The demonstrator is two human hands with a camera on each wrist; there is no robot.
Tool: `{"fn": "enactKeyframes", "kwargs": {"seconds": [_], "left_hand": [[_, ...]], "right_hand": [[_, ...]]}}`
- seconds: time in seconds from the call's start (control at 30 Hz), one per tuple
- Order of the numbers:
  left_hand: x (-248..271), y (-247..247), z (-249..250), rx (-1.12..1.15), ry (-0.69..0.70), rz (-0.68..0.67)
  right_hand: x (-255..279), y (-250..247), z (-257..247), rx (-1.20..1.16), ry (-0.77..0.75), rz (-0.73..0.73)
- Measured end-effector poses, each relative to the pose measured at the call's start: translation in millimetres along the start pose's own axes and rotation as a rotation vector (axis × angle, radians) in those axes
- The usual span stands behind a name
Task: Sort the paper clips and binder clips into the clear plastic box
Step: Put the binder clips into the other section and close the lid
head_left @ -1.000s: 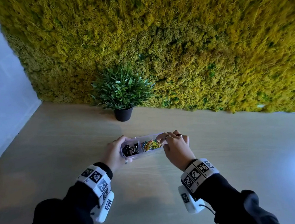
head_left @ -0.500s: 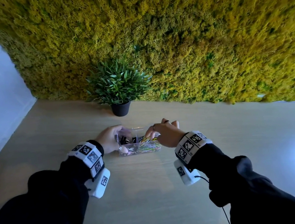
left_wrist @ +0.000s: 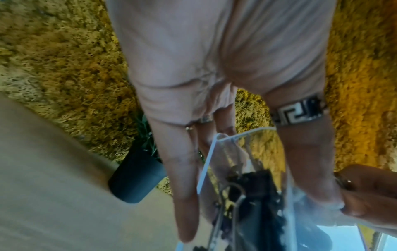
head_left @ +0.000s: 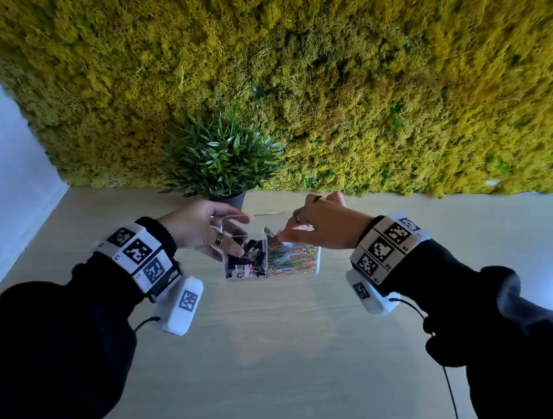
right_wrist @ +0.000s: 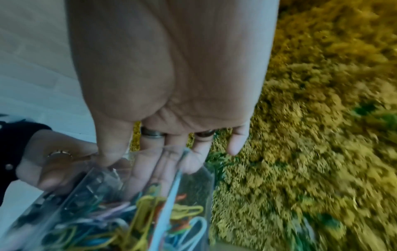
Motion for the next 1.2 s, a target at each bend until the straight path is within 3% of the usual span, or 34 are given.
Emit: {"fn": "enactKeyframes", "kwargs": {"seconds": [0.2,0.3,0.47,0.63,0.83,1.03,1.2], "left_hand": [[4,-4,12,-0.005,0.012,0.07],[4,-2,12,-0.025,0.042,0.085],[2,6,-3,-0.052,0.13,0.152],[-6,26,-34,-0.113,0.155,0.234],[-15,35,-69,-0.137,0.132,0.297],[-12,40,-71,-0.12,0.174,0.349],[-5,41,-76,-0.101,0.082,0.478]], "right_hand": [[16,-25,5,-0.028,-0.013,0.209],[15,-18,0,0.016,-0.022,0.169],[13,4,13,-0.313,-0.082,0.351],[5,59,24,-0.568,0.016,0.238],[1,96,27,-0.792,0.131,0.275],[0,107,24,-0.907,0.151,0.312],[4,113,21,-1.012,0.187,0.361]]}}
Point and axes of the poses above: each hand's wrist, its own x-axis away from the middle knuckle, its own y-axis out of the palm, z = x × y, the point moved 4 cm from there along -x, towards the middle knuckle, and after that the axes turned 12 degrees about -z, right-handed, at the moved point
